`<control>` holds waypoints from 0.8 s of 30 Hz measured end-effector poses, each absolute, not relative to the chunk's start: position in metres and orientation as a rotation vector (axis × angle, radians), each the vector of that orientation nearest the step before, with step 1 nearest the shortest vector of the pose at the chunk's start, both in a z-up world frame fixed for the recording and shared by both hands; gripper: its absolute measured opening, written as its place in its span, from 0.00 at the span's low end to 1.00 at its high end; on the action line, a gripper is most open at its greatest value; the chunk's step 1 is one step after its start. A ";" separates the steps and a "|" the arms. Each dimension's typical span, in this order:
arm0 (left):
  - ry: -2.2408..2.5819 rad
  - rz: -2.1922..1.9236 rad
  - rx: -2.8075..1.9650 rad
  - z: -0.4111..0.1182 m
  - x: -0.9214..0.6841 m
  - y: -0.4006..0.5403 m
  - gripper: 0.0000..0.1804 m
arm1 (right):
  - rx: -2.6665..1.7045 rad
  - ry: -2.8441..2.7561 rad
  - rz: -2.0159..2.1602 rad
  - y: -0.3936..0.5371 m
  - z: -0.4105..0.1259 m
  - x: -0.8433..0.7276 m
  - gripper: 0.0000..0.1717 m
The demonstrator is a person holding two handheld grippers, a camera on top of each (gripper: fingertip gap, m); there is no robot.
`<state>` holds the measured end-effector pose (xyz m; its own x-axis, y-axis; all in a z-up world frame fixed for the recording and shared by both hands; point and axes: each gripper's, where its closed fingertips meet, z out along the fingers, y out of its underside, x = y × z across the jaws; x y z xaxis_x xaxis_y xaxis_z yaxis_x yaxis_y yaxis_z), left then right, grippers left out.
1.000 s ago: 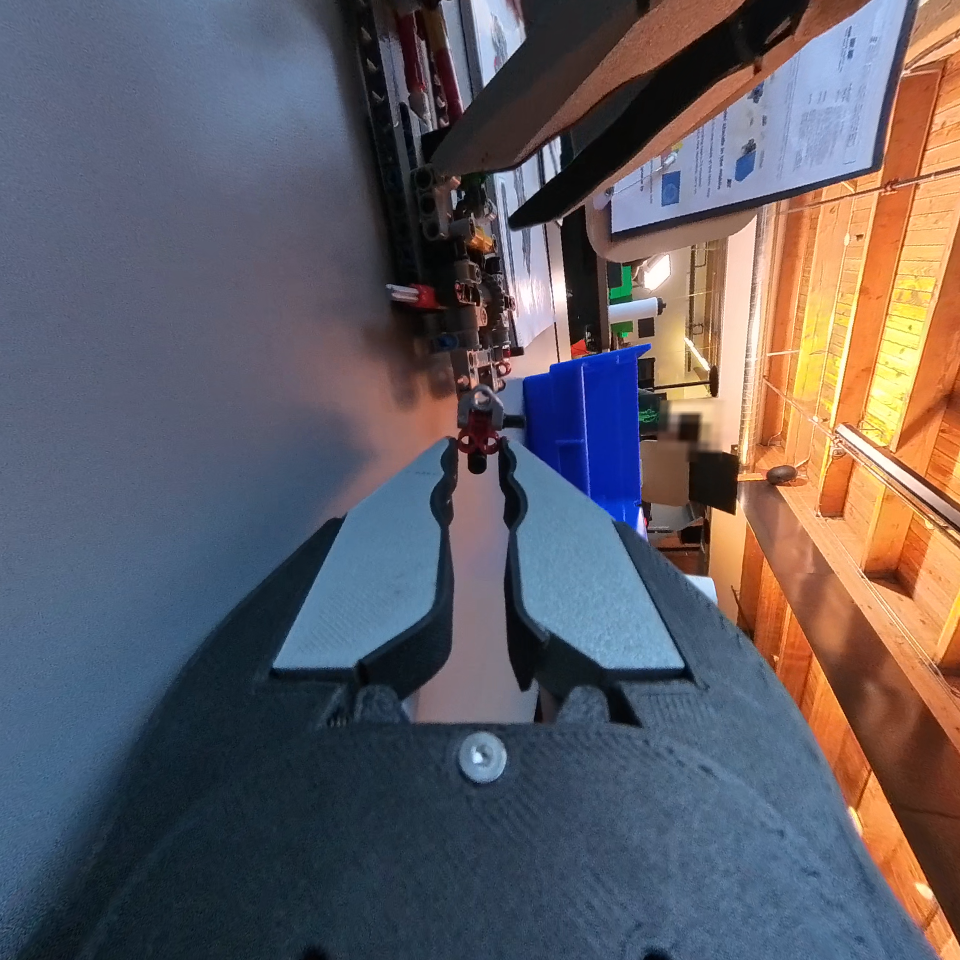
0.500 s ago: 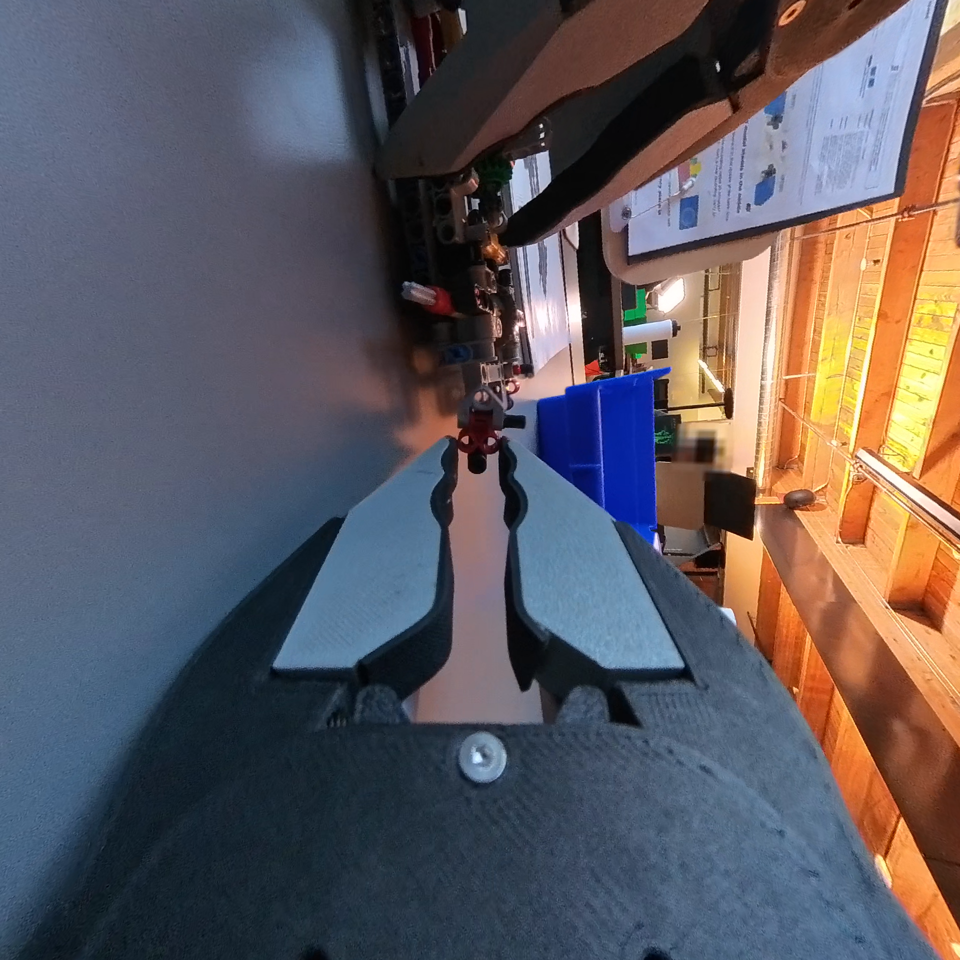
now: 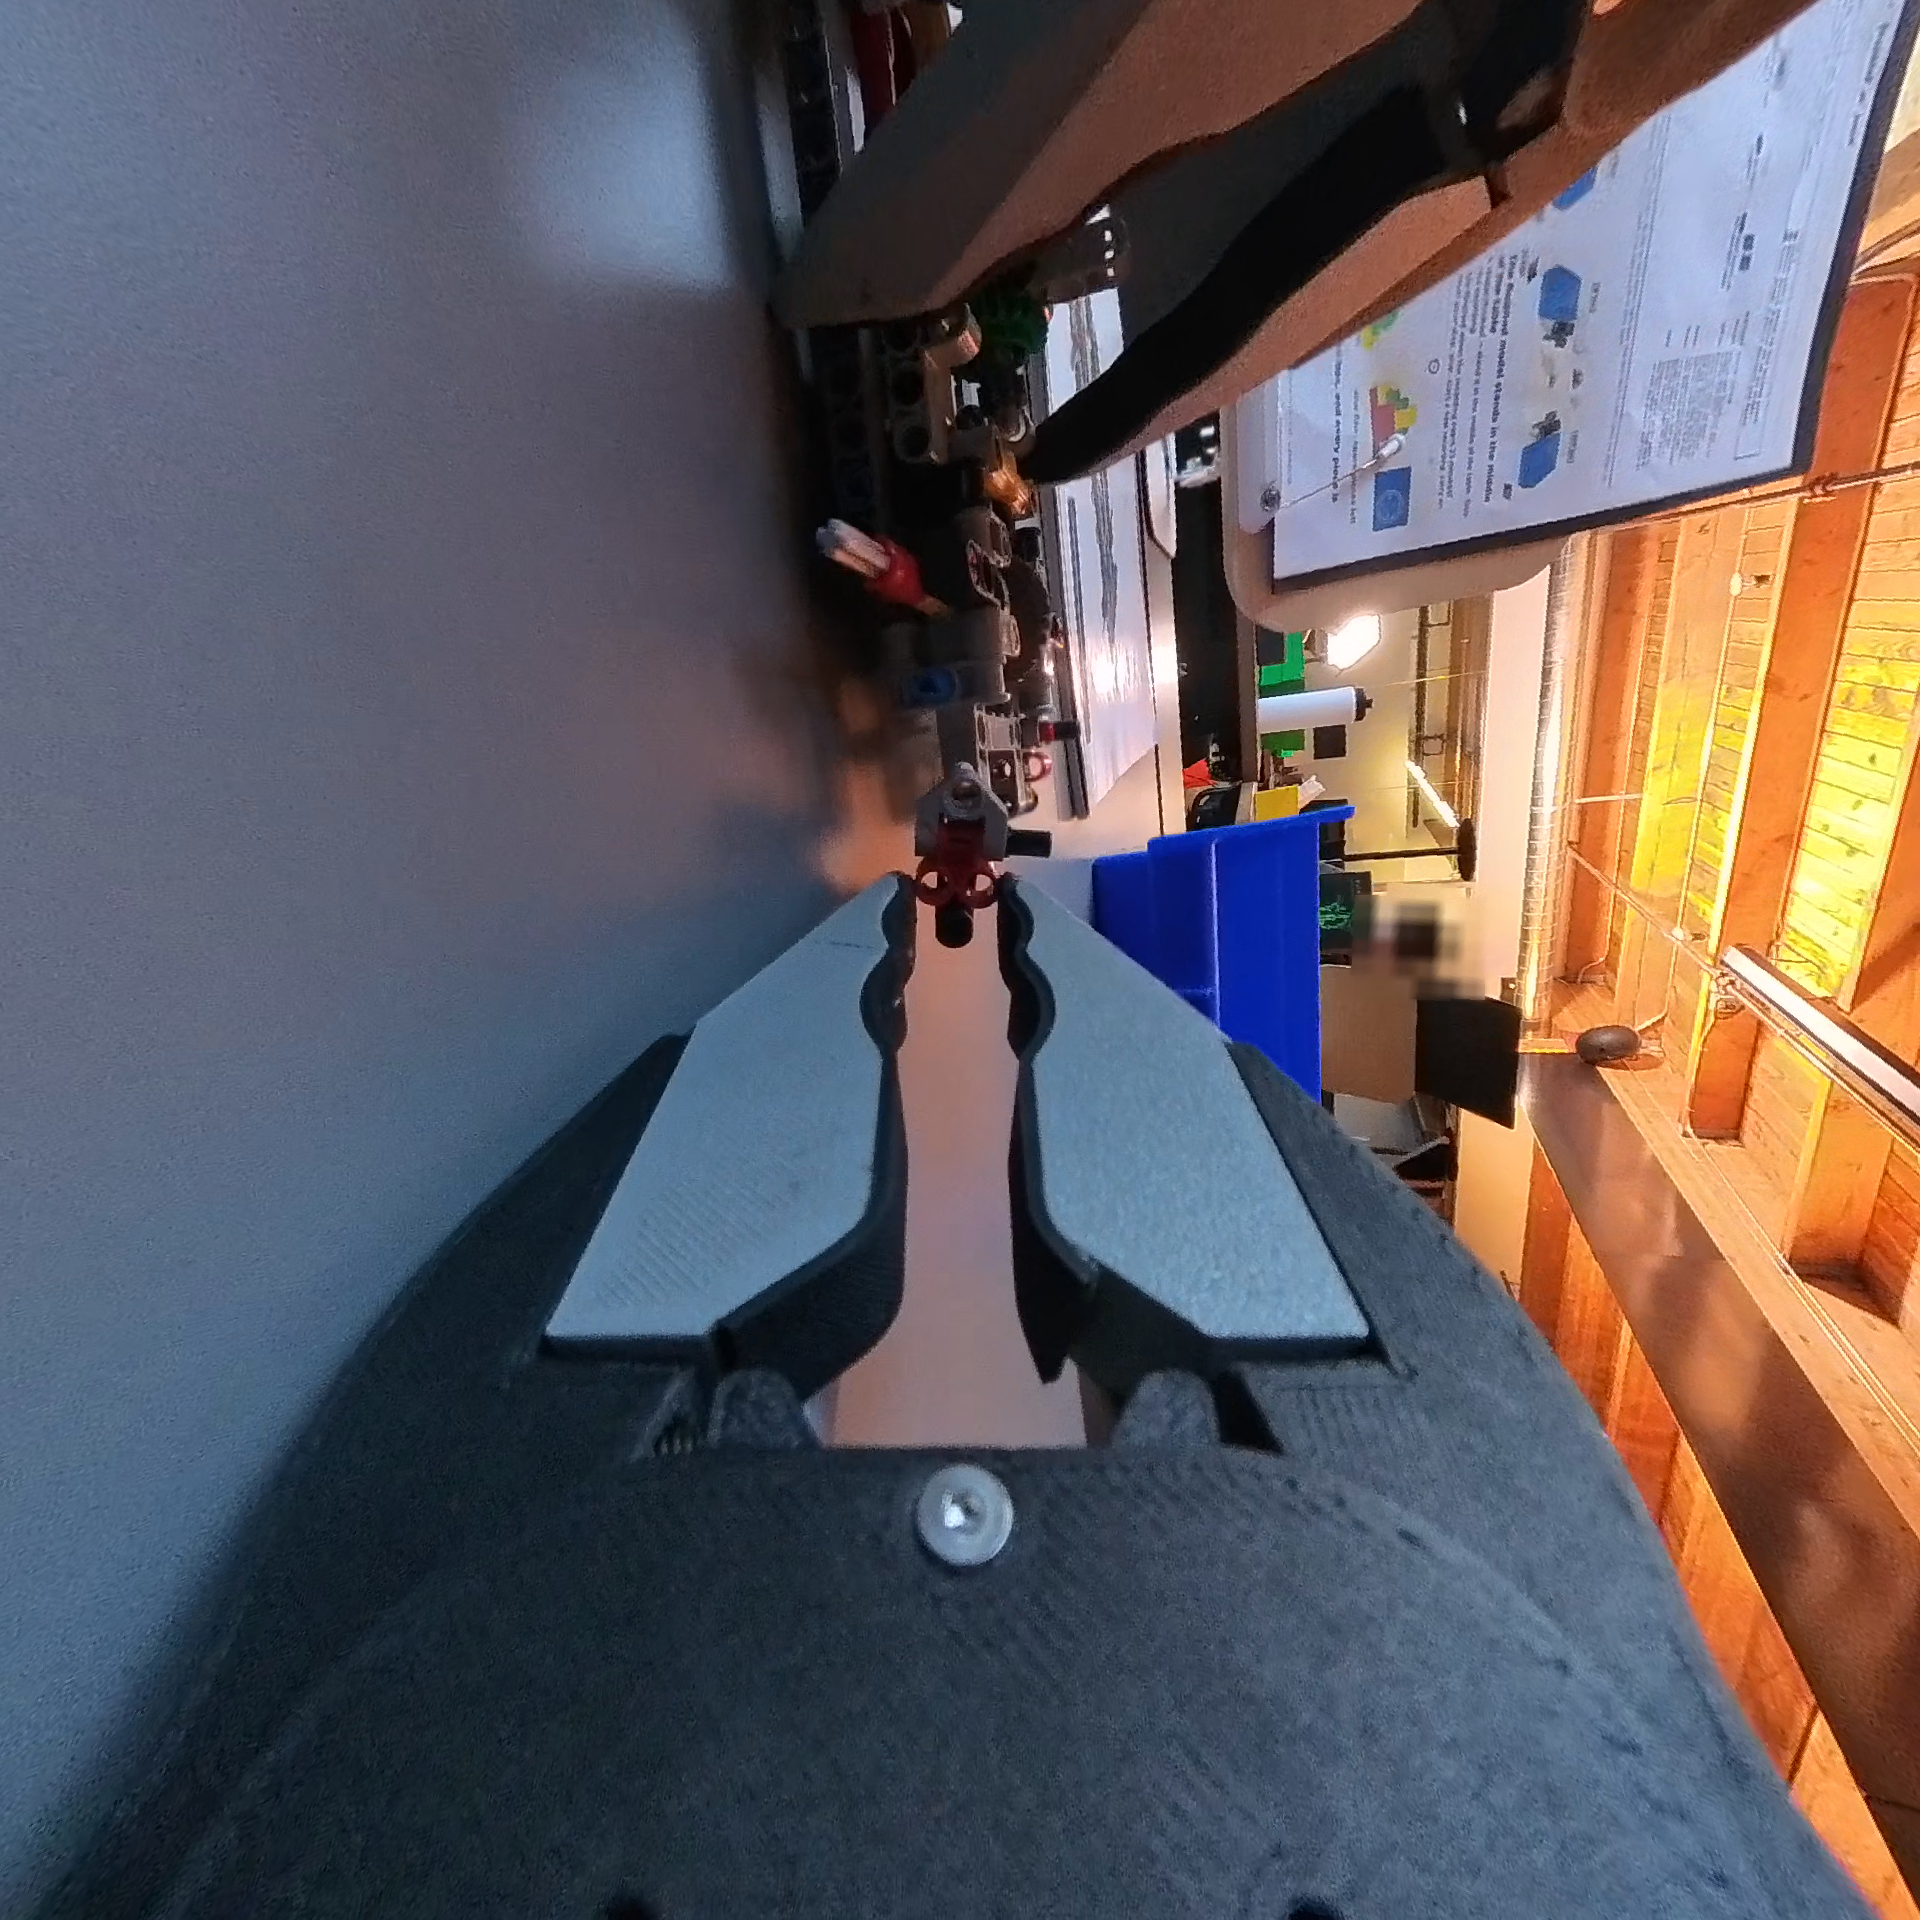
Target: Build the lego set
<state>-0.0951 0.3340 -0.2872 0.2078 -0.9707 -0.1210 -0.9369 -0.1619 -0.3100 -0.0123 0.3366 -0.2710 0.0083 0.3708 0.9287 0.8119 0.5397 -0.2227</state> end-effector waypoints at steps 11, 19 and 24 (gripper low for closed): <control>1.588 -0.268 -2.095 -0.247 -0.082 0.331 0.32 | -1.014 -1.564 -0.487 0.334 -0.265 -0.018 0.07; 1.599 -0.367 -2.075 -0.253 -0.034 0.311 0.22 | -0.995 -1.543 -0.509 0.332 -0.261 -0.021 0.07; 1.602 -0.402 -2.122 -0.269 -0.027 0.311 0.08 | -0.981 -1.533 -0.504 0.328 -0.258 -0.023 0.07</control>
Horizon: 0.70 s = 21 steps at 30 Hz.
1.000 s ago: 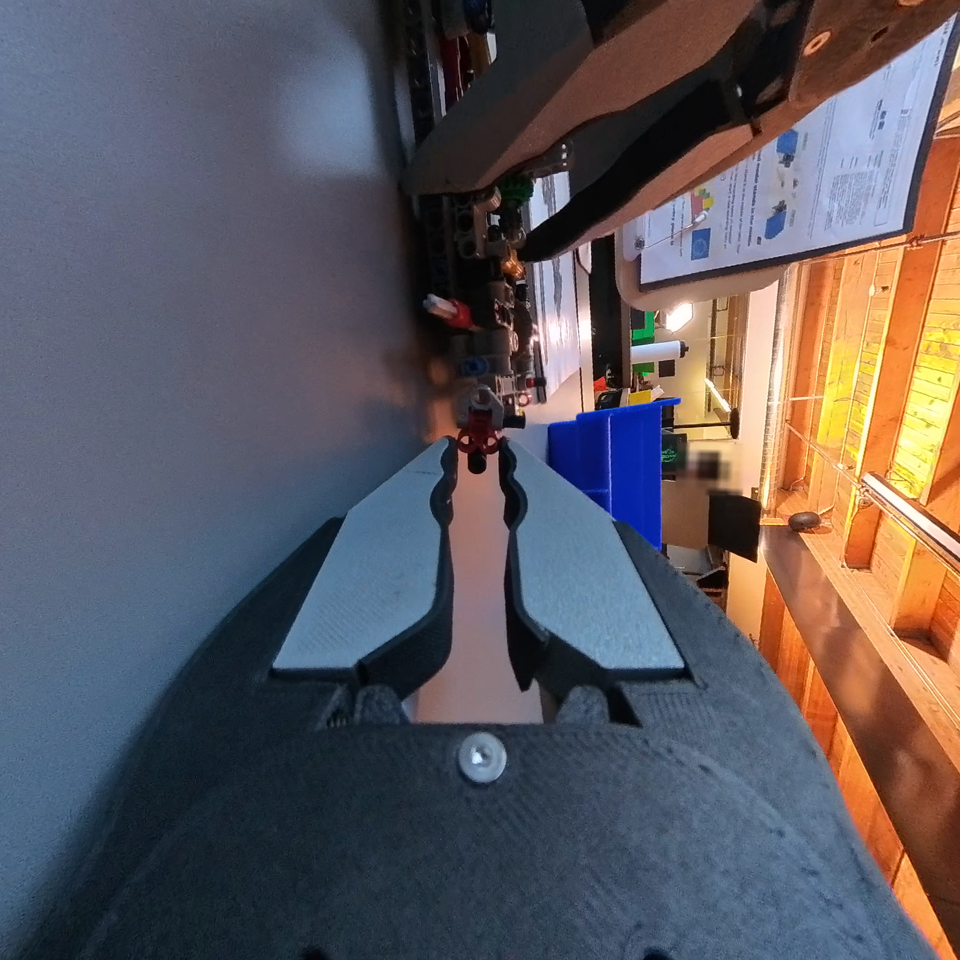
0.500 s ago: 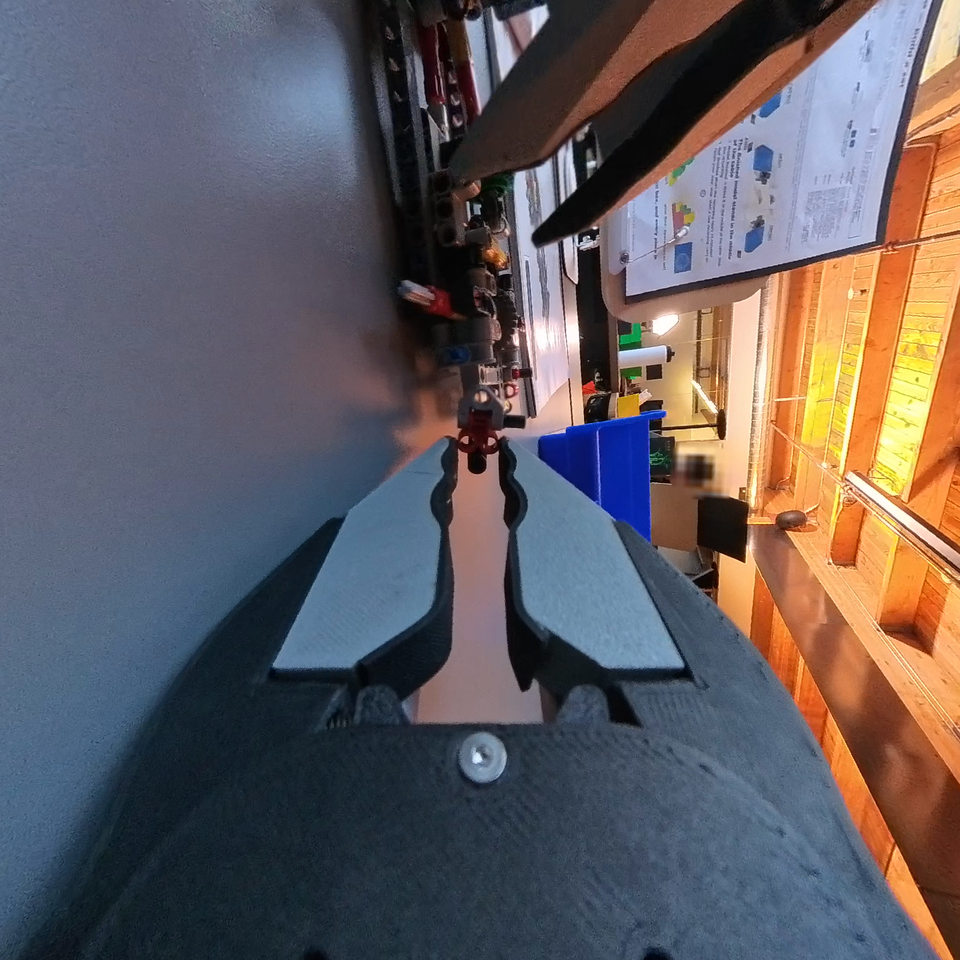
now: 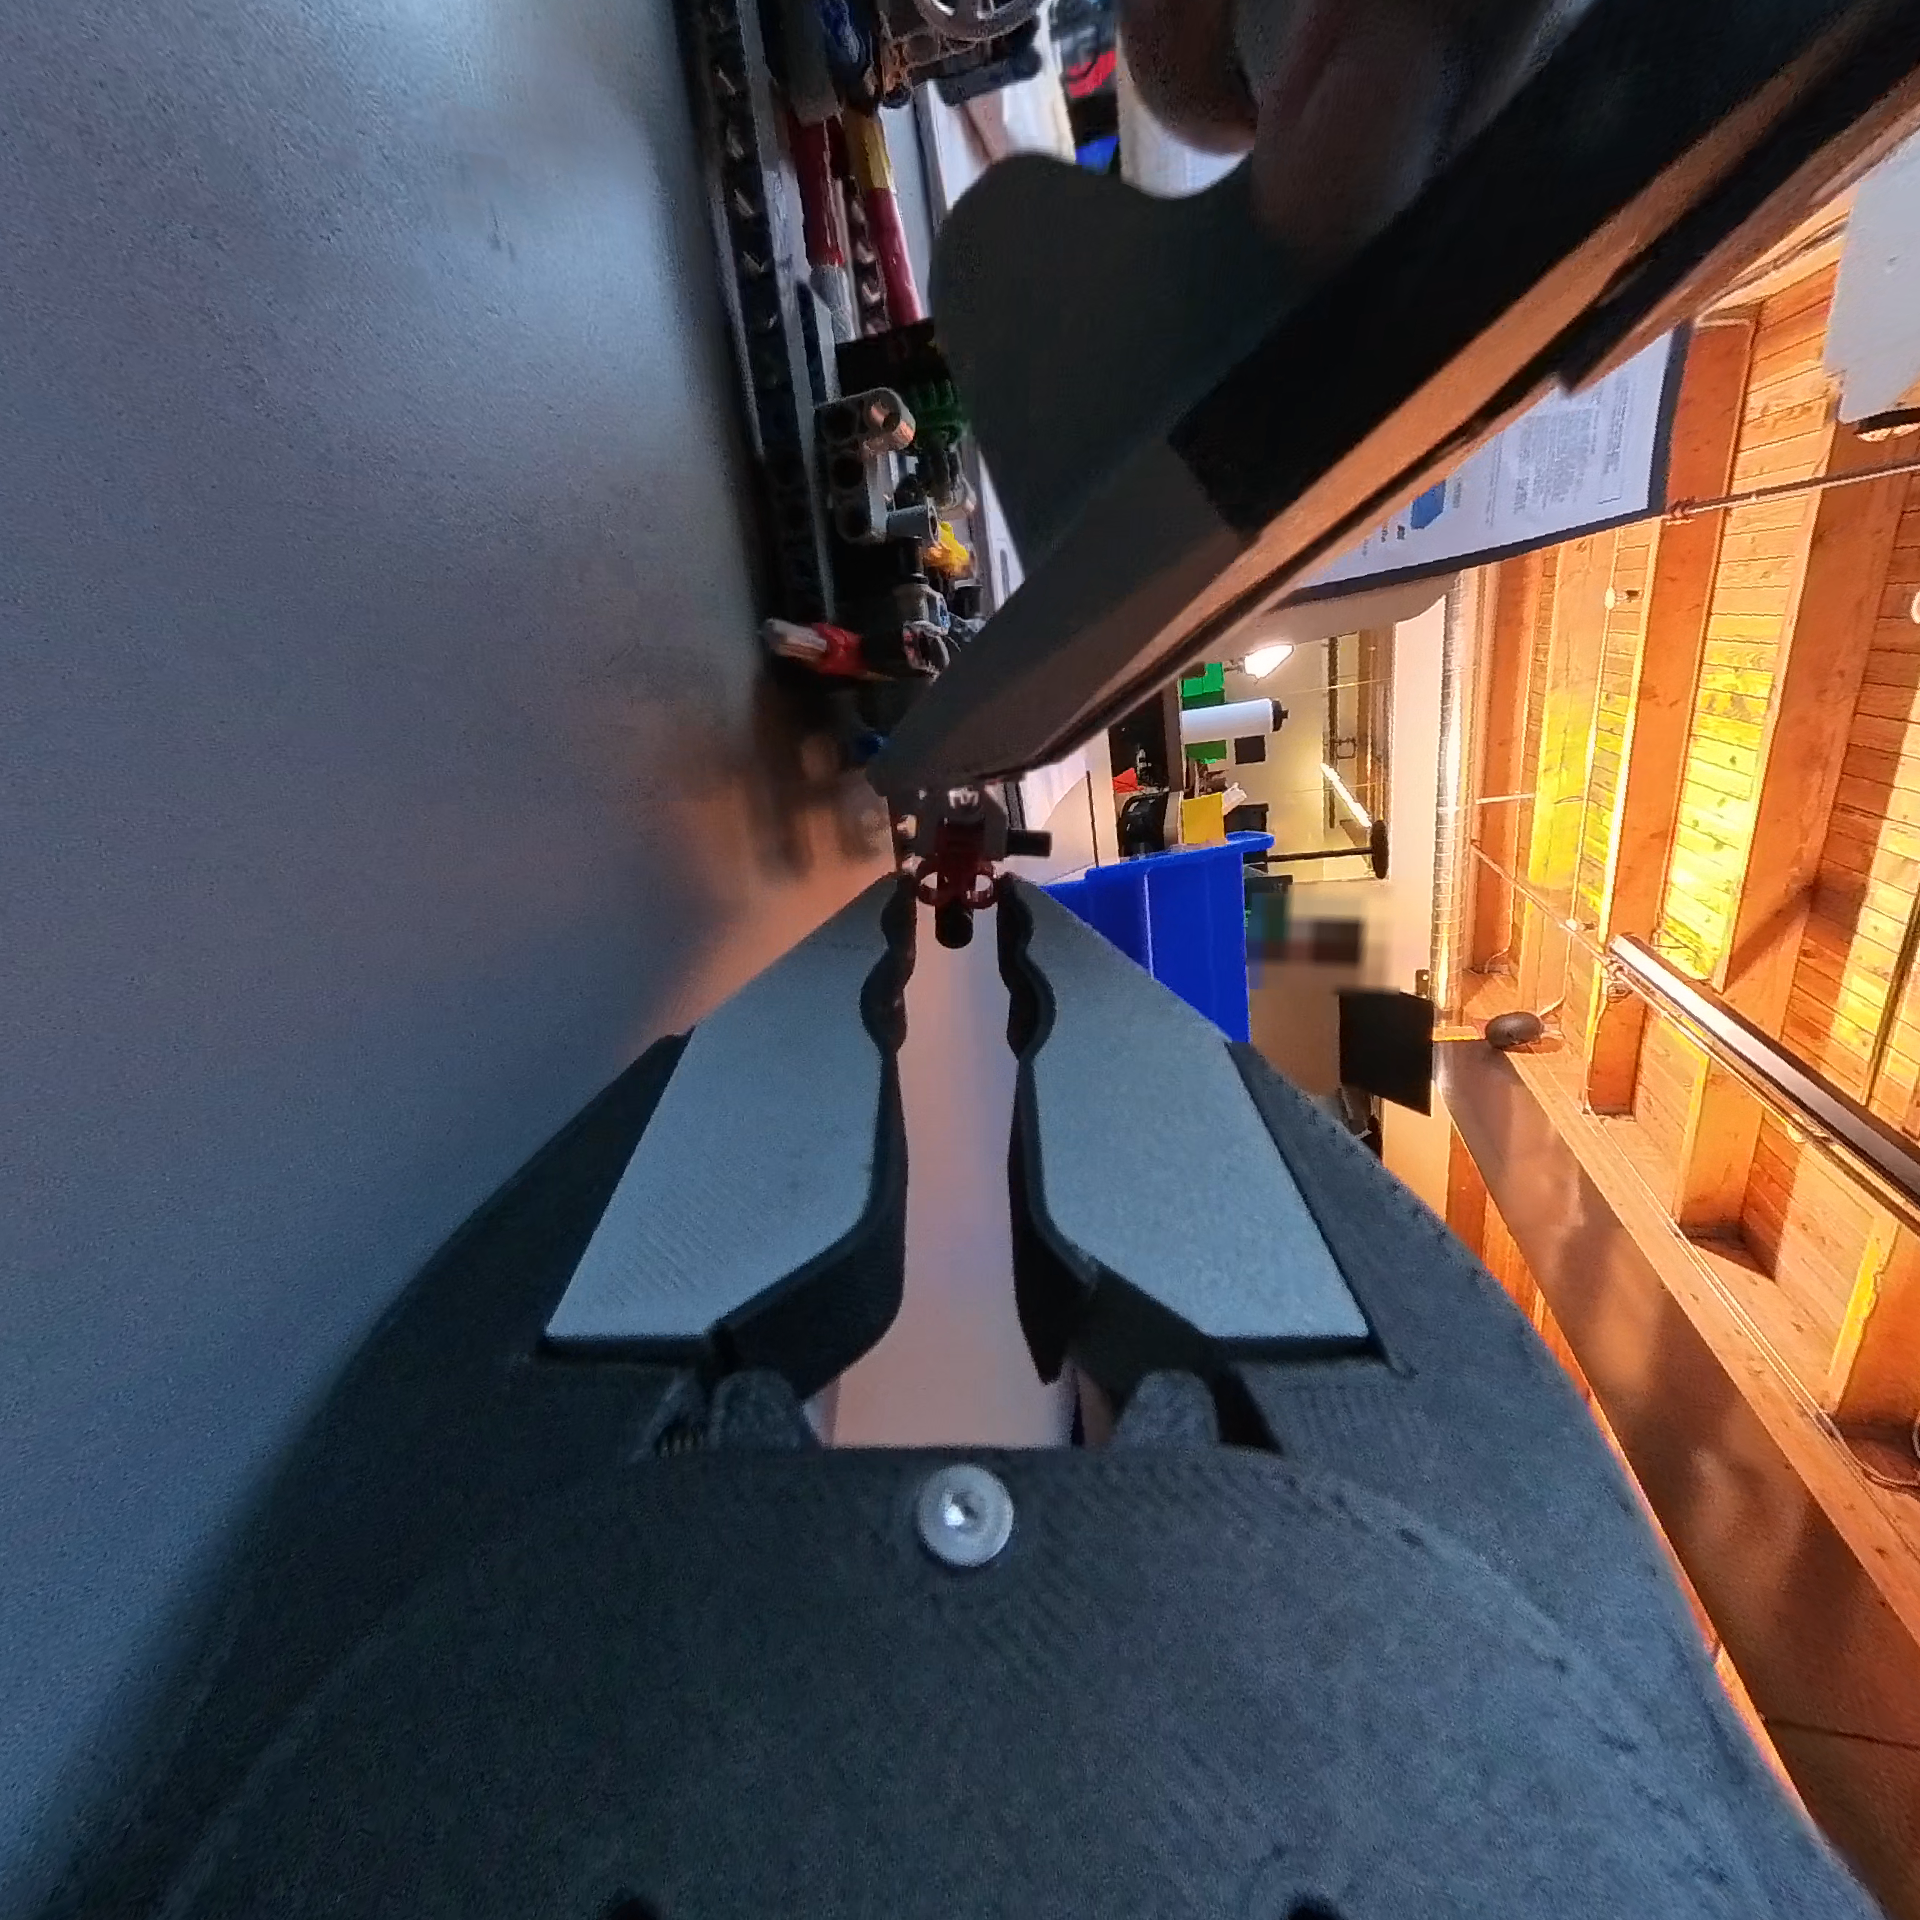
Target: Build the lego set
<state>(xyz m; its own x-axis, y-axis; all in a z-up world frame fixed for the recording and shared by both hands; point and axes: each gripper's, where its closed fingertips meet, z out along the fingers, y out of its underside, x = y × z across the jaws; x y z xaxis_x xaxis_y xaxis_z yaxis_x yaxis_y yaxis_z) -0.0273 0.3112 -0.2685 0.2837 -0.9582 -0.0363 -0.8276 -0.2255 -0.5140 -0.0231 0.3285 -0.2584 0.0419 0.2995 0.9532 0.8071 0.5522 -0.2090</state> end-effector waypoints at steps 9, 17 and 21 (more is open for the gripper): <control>1.575 -0.455 -2.105 -0.274 -0.030 0.305 0.04 | -0.945 -1.564 -0.499 0.321 -0.261 -0.027 0.07; 1.634 -0.292 -1.905 -0.265 -0.036 0.313 0.03 | -1.097 -1.576 -0.026 0.308 -0.258 -0.022 0.12; 1.682 -0.156 -1.761 -0.260 -0.032 0.316 0.03 | -1.200 -1.537 0.361 0.302 -0.238 -0.022 0.12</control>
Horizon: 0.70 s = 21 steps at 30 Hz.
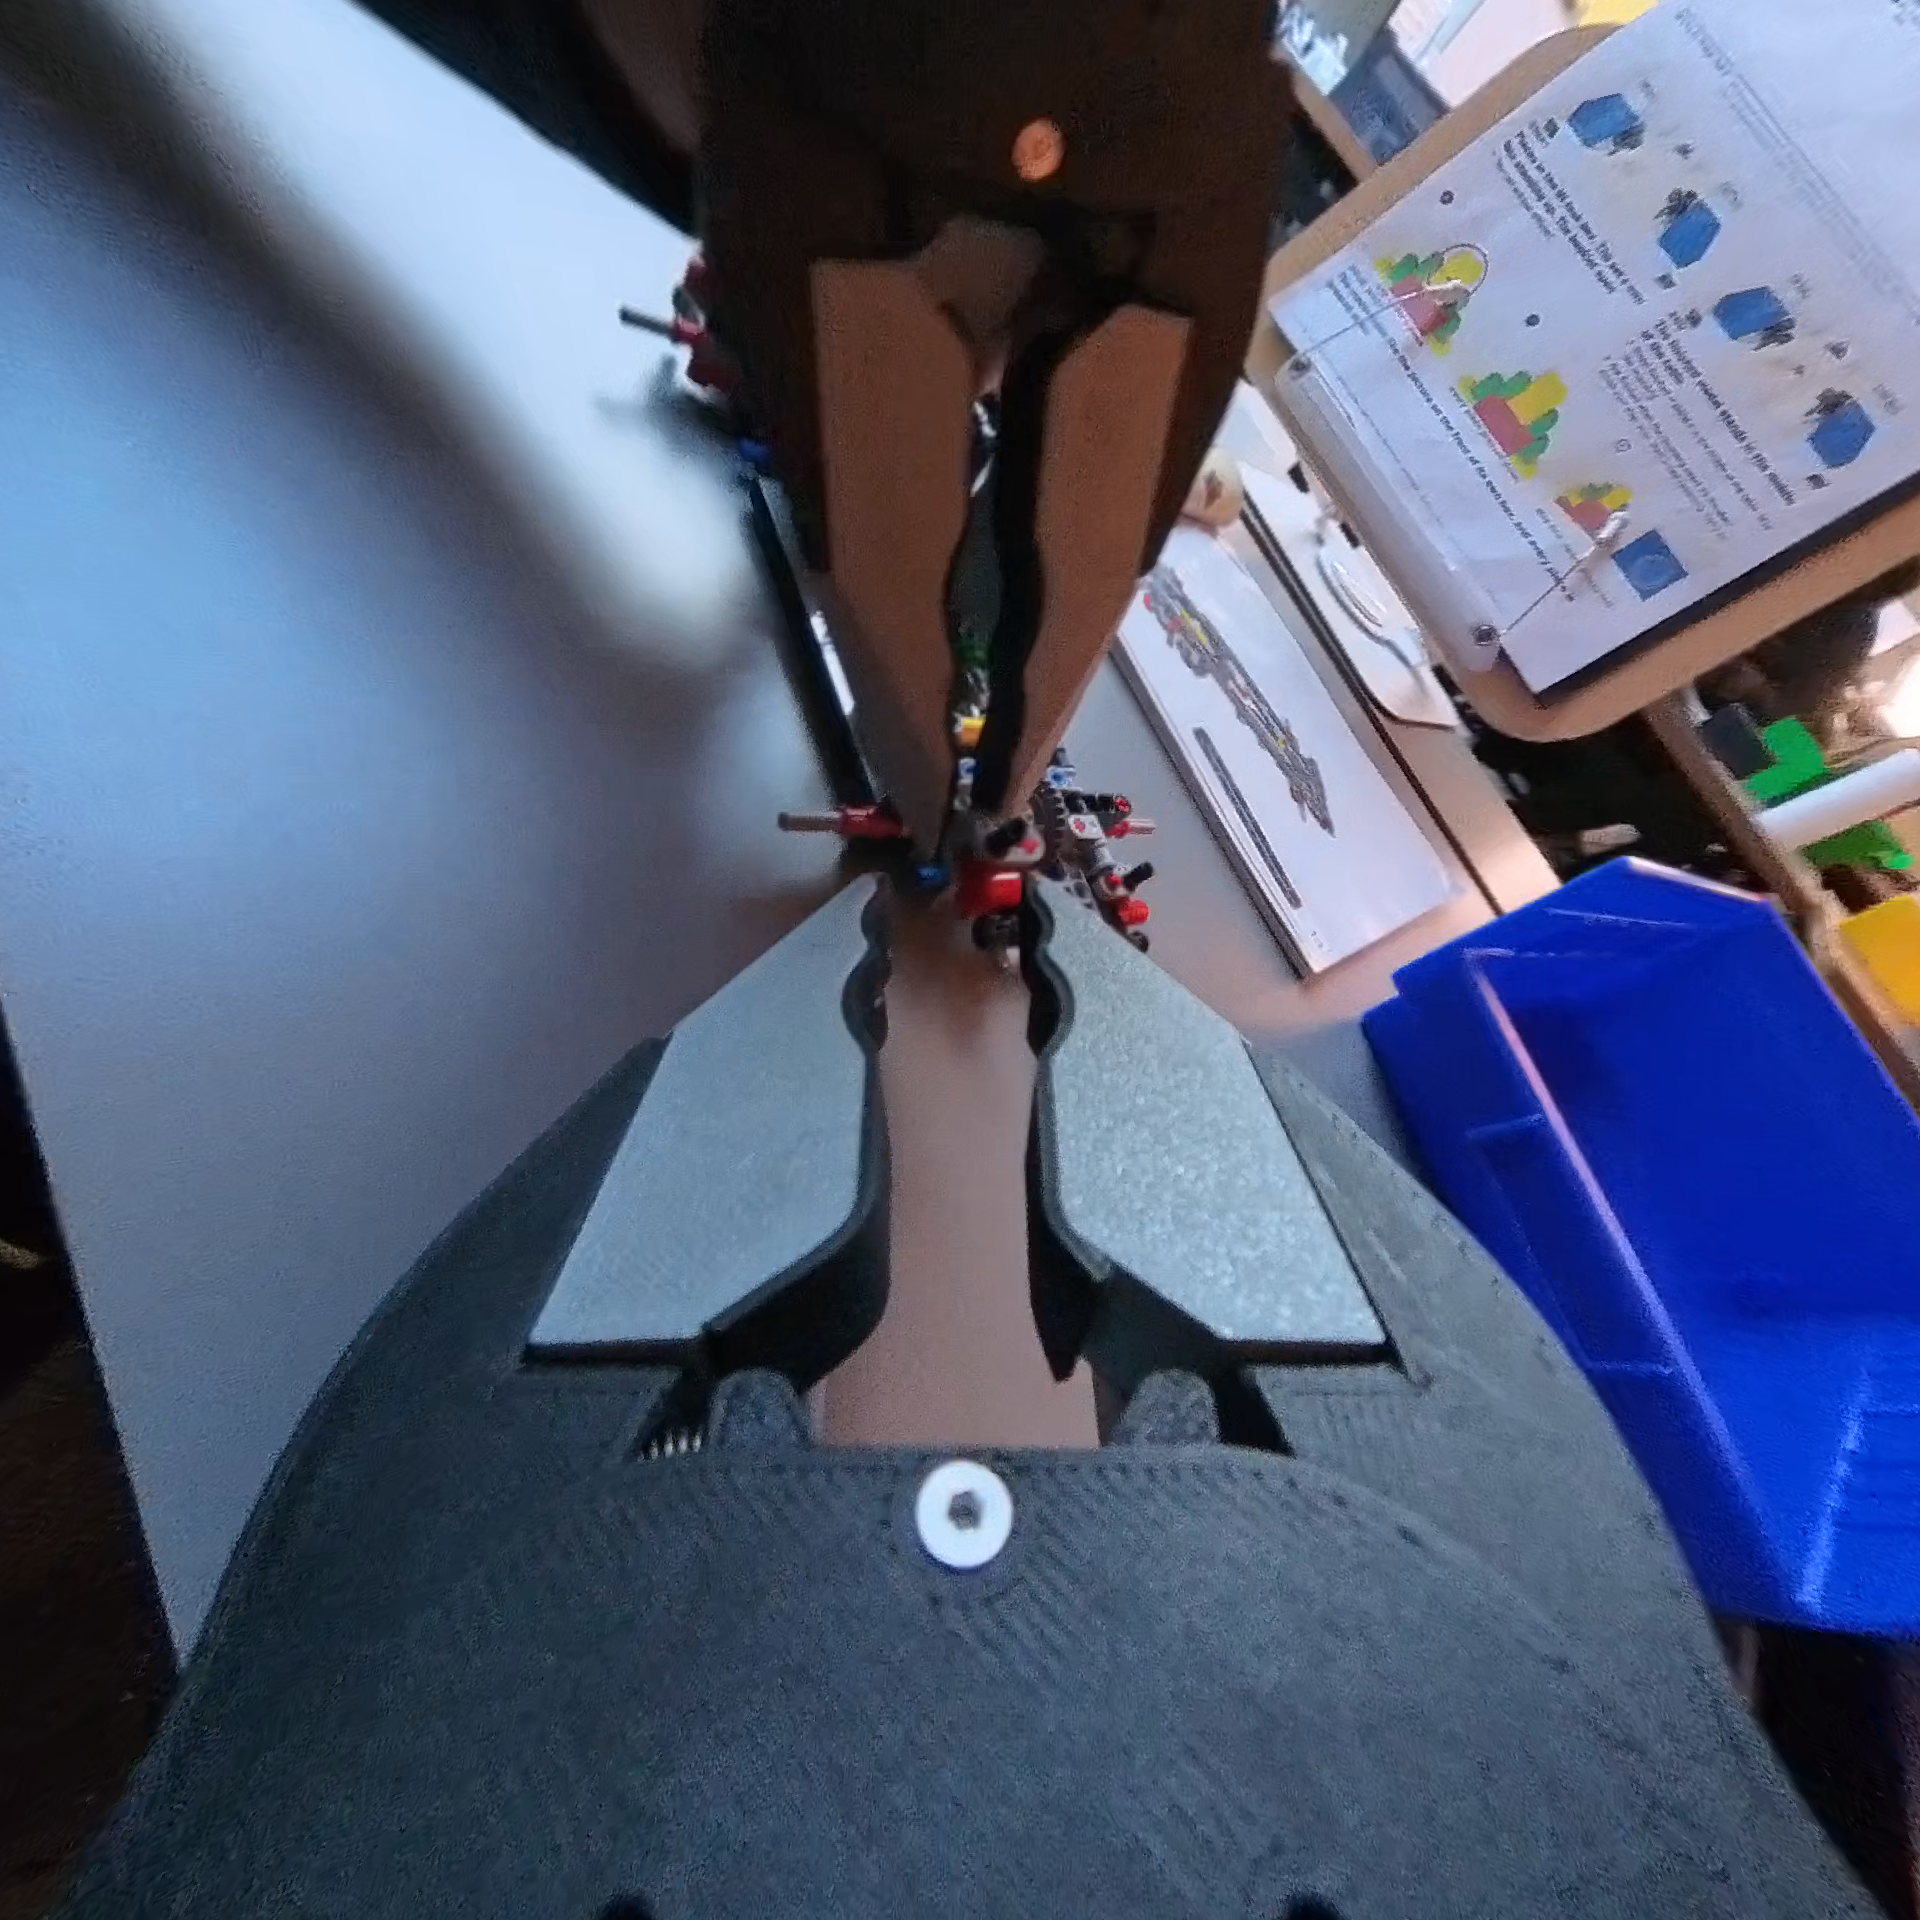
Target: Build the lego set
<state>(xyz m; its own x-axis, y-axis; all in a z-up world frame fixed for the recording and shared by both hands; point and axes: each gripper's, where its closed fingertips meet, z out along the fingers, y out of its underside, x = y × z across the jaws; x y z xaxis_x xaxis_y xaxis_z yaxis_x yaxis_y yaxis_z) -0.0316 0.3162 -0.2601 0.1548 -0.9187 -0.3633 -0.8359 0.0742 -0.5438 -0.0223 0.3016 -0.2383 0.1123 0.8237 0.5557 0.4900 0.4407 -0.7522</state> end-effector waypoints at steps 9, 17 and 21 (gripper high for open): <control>1.750 0.007 -1.615 -0.262 -0.025 0.313 0.03 | -1.290 -1.727 0.393 0.312 -0.243 -0.022 0.10; 1.734 0.034 -1.618 -0.265 -0.026 0.315 0.03 | -1.294 -1.756 0.365 0.313 -0.248 -0.025 0.06; 1.735 0.032 -1.623 -0.267 -0.026 0.316 0.03 | -1.295 -1.756 0.369 0.313 -0.250 -0.026 0.07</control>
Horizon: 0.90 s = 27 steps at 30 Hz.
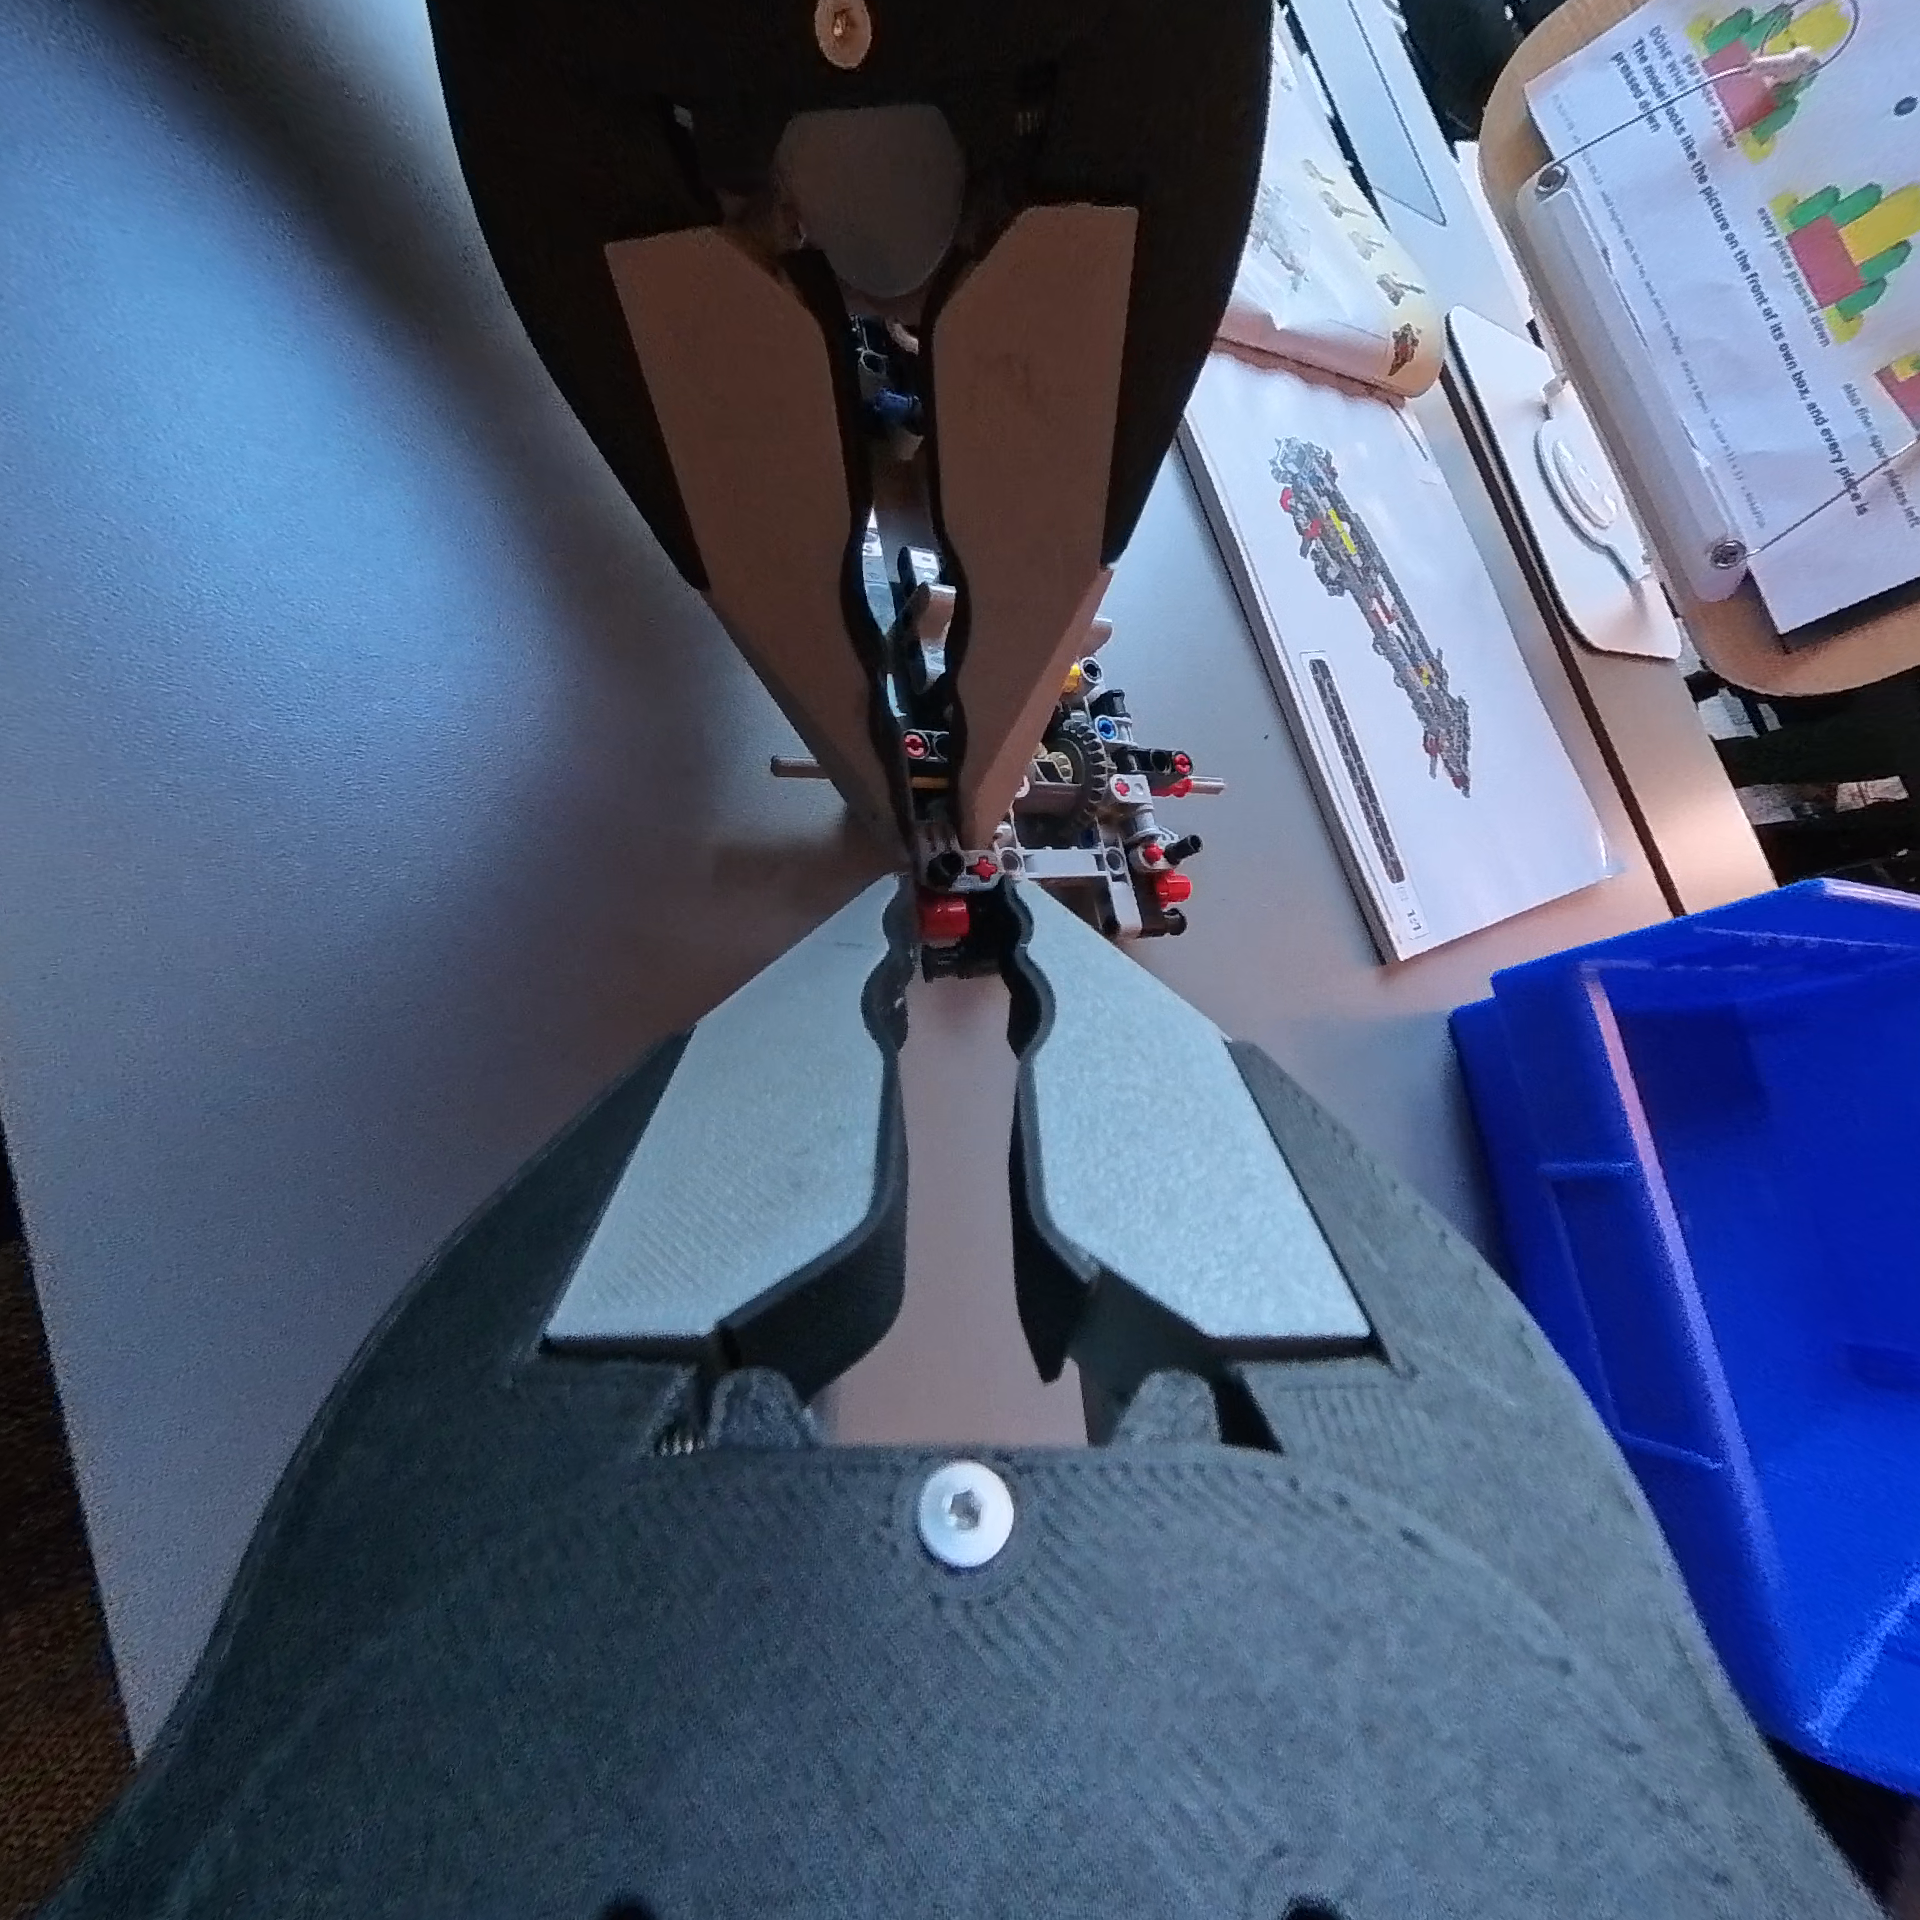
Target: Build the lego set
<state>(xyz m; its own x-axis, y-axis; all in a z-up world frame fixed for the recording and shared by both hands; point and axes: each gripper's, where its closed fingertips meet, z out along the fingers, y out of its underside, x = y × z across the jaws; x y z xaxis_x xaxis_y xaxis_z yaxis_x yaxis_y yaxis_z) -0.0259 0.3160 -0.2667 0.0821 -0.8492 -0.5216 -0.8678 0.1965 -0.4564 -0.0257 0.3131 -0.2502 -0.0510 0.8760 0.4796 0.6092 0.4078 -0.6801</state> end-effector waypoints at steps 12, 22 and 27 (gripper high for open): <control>1.765 0.082 -1.610 -0.271 -0.026 0.313 0.03 | -1.237 -1.789 0.271 0.312 -0.256 -0.028 0.07; 1.573 -0.254 -1.946 -0.248 -0.068 0.340 0.34 | -1.377 -1.812 0.387 0.317 -0.261 -0.023 0.07; 1.619 -0.461 -1.919 -0.244 -0.064 0.344 0.29 | -1.459 -1.850 0.457 0.315 -0.270 -0.028 0.07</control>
<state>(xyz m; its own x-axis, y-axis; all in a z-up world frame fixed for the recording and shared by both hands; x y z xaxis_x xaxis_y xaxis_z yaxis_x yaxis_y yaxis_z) -0.0638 0.3437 -0.2439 0.2035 -0.9736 -0.1035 -0.7730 -0.0949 -0.6273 -0.0280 0.3150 -0.2703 -0.0950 0.9428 0.3195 0.6855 0.2947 -0.6658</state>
